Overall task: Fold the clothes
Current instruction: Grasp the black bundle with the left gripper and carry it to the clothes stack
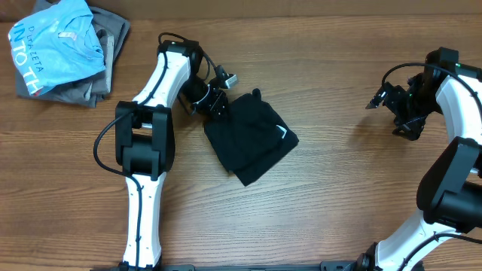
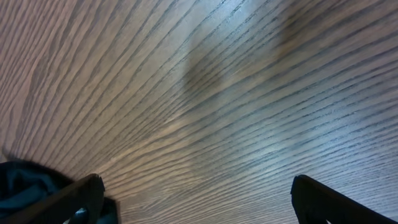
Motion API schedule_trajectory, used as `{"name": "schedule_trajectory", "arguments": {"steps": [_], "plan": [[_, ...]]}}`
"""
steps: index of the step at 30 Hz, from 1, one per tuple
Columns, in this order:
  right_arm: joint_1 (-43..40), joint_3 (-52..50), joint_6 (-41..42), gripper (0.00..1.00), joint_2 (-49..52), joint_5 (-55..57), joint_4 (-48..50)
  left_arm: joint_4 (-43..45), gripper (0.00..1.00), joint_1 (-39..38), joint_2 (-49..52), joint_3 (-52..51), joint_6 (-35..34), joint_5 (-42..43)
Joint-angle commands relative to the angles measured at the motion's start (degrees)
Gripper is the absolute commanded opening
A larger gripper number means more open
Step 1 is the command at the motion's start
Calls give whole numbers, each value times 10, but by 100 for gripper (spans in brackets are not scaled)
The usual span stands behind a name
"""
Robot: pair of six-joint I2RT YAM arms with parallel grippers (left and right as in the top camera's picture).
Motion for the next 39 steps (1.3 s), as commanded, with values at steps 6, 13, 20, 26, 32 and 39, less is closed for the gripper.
{"name": "schedule_trajectory", "arguments": {"steps": [6, 13, 20, 26, 32, 39], "plan": [[2, -2, -2, 100, -2, 0, -8, 54, 4, 5, 5, 28, -104, -140], [2, -2, -2, 100, -2, -1, -6, 71, 4, 48, 5, 146, -202, -223], [2, -2, -4, 100, -2, 0, -14, 71, 4, 91, 5, 262, -236, -289], [2, -2, -4, 100, -2, 0, -16, 80, 4, 125, 5, 341, -236, -351], [2, -2, -4, 100, -2, 0, -24, 97, 4, 160, 4, 439, -242, -389], [2, -2, -4, 100, -2, 0, -35, 102, 4, 200, 4, 529, -288, -389]]}}
